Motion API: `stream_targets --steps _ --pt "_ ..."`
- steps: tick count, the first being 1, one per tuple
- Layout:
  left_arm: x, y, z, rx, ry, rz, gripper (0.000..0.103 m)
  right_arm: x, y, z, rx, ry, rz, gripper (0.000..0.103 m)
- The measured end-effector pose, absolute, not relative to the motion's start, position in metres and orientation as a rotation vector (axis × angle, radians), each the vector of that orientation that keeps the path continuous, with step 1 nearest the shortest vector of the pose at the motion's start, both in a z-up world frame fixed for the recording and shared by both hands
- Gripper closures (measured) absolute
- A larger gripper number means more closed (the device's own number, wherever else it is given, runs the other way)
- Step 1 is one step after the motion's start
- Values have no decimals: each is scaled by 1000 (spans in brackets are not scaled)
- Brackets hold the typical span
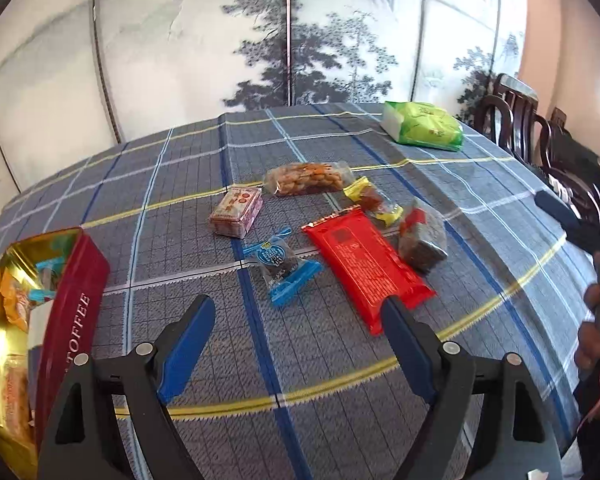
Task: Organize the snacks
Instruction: 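Move the left tool to the blue-wrapped candy in the snack pile, then close the left tool on the blue-wrapped candy and lift it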
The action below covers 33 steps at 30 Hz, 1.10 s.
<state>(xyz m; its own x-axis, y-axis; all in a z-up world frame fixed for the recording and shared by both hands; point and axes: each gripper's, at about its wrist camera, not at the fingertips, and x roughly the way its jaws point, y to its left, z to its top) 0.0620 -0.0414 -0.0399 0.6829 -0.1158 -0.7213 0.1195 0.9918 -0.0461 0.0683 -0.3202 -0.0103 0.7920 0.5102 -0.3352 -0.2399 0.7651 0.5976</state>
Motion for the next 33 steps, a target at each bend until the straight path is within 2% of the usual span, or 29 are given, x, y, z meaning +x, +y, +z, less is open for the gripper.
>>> stream_targets --steps 1,2,7,9,10,11,17,24,33 --pt "72 -38 -43 -36 834 -136 38 69 -323 -15 572 513 433 0" --pt "82 -34 -47 -77 862 -139 45 69 -325 -19 574 517 438 0" --pt "122 -21 -65 -216 927 -107 46 72 -325 -38 571 544 457 0" --pt "127 -22 -66 -202 918 -106 64 71 -325 -37 590 530 492 0" --pt "131 -25 -67 -175 933 -104 77 70 -325 -37 592 523 504 0" --pt "131 -25 -67 -164 931 -107 81 70 -325 -38 594 528 510 0" --pt "110 -27 -45 -97 880 -131 84 76 -328 -45 631 560 501 0" --pt "54 -7 5 -47 789 -151 84 80 -323 -46 613 594 480 0" --pt "-17 83 39 -33 699 0 84 85 -324 -50 618 627 439 0"
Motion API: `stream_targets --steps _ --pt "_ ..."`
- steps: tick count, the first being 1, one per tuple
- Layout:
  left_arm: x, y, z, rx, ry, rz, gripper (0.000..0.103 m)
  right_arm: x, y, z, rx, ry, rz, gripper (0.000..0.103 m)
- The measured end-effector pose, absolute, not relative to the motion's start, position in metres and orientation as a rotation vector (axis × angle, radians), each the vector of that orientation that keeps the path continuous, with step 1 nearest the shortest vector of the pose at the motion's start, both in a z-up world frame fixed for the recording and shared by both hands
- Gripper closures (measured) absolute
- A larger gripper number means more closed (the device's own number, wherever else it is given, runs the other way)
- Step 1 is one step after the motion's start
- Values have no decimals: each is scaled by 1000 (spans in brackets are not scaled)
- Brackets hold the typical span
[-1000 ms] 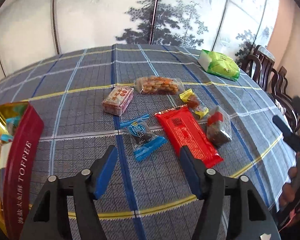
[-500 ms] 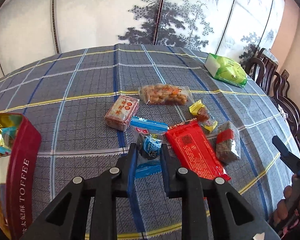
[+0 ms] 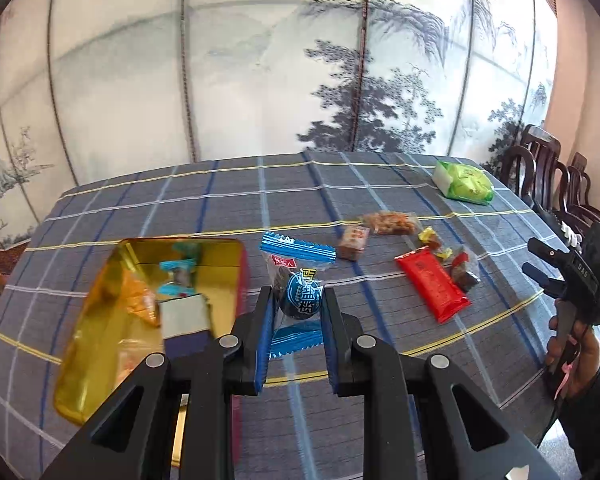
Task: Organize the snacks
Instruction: 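Close the left tool on the blue-wrapped candy and lift it, then carry the blue-wrapped candy with the left tool over the tin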
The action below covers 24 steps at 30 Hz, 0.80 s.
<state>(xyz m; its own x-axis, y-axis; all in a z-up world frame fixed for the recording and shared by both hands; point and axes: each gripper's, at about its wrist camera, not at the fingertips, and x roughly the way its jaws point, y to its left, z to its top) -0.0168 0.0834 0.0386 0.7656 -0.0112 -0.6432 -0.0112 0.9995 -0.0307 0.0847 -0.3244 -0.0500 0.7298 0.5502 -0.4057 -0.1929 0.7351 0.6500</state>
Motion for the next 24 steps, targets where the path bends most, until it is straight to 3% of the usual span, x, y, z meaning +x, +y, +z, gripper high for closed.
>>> stream_targets --steps 11,24 --pt "-58 201 4 -169 748 205 84 92 -321 -55 598 688 389 0" --pt "-60 208 -9 -164 761 189 83 96 -316 -58 567 730 350 0"
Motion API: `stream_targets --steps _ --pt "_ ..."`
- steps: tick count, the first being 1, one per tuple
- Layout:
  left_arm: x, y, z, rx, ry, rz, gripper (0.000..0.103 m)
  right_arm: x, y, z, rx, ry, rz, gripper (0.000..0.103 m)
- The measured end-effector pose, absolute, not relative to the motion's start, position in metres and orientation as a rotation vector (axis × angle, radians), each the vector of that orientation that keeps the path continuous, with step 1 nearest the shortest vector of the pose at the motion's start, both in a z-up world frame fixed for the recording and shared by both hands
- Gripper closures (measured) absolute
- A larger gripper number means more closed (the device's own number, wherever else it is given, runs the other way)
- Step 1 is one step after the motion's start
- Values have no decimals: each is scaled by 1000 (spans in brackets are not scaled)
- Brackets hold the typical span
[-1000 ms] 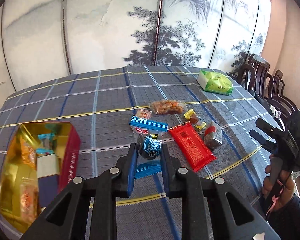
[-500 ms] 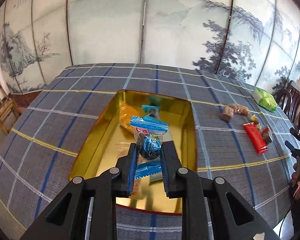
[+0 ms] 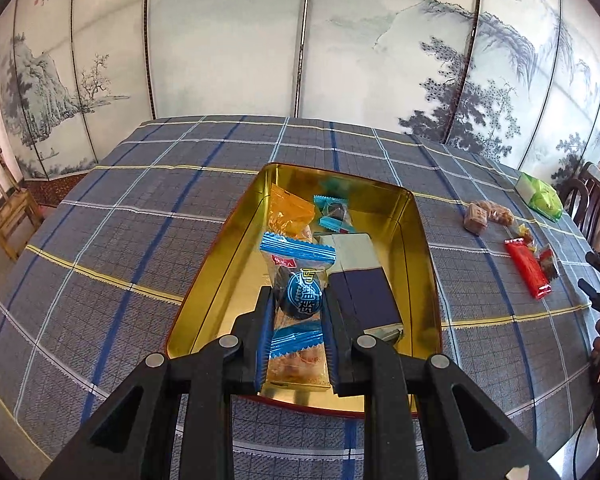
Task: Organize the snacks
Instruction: 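Carry the blue-wrapped candy with the left tool over the tin, then open the left tool to drop the candy into the tin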
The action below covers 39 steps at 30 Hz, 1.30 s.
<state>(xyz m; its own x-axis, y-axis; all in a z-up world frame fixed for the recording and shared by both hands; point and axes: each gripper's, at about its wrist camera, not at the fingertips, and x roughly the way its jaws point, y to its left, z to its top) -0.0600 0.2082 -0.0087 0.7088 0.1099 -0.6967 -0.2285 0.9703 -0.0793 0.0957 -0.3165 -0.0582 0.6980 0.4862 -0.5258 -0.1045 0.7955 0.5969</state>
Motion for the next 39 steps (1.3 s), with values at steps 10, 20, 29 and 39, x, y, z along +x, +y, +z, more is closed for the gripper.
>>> stream_targets --steps 10,20,29,39 --pt "-59 197 -29 -130 808 180 83 98 -315 -59 566 741 349 0" --pt "-59 189 -30 -114 817 178 83 97 -316 -60 569 739 357 0" --pt "-59 188 -35 -116 832 188 83 96 -316 -59 572 739 355 0" --pt "-54 191 -43 -98 843 210 83 96 -314 -59 570 743 357 0"
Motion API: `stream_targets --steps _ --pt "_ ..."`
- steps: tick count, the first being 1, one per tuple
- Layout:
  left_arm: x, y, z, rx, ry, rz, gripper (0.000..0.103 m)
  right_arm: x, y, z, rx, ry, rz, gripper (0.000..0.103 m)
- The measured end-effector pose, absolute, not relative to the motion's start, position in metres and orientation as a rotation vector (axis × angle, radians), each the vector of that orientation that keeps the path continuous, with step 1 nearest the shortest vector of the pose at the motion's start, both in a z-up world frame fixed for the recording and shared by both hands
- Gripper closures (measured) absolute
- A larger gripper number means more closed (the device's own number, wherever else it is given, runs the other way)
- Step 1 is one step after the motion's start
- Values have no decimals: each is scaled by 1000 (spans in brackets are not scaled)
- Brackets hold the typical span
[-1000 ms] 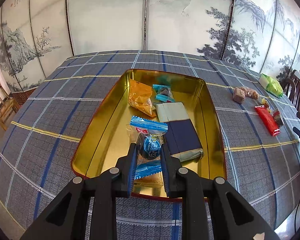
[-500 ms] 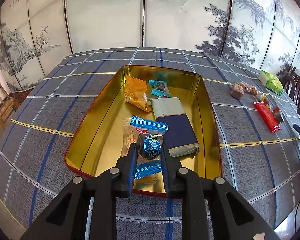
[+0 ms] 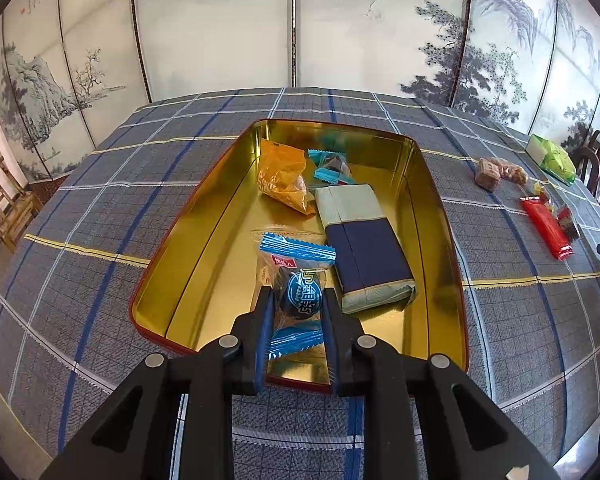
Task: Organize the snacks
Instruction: 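Open the left tool to drop the candy into the tin, then grasp the grey speckled snack bag with the right tool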
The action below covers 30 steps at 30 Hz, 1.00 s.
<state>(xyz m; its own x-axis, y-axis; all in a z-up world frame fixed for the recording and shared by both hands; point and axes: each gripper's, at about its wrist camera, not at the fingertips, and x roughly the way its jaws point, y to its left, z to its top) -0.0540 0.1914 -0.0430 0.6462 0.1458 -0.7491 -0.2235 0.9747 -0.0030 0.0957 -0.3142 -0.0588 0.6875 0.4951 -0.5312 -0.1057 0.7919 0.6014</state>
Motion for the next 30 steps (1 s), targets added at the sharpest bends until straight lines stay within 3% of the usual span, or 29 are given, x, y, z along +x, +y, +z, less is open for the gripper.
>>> stream_targets --steps 3,6,8,10,19,24,27,30 --pt "-48 189 -46 -79 852 212 82 96 -313 -58 571 745 357 0" --pt "-46 186 -48 -88 845 216 68 96 -313 -60 568 748 361 0" --pt "-44 180 -49 -78 833 196 26 97 -314 -60 570 746 362 0" --pt "-45 174 -52 -60 816 198 15 96 -314 -61 570 747 364 0" --pt "-79 188 -20 -221 556 154 10 91 -272 -48 316 796 331 0" --pt "-105 182 -10 -174 525 135 9 75 -217 -20 111 739 281 0" --pt "-122 180 -13 -194 534 110 9 98 -203 -27 182 829 295 2" --pt "-140 177 -15 -199 530 100 9 120 -204 -42 264 894 236 21"
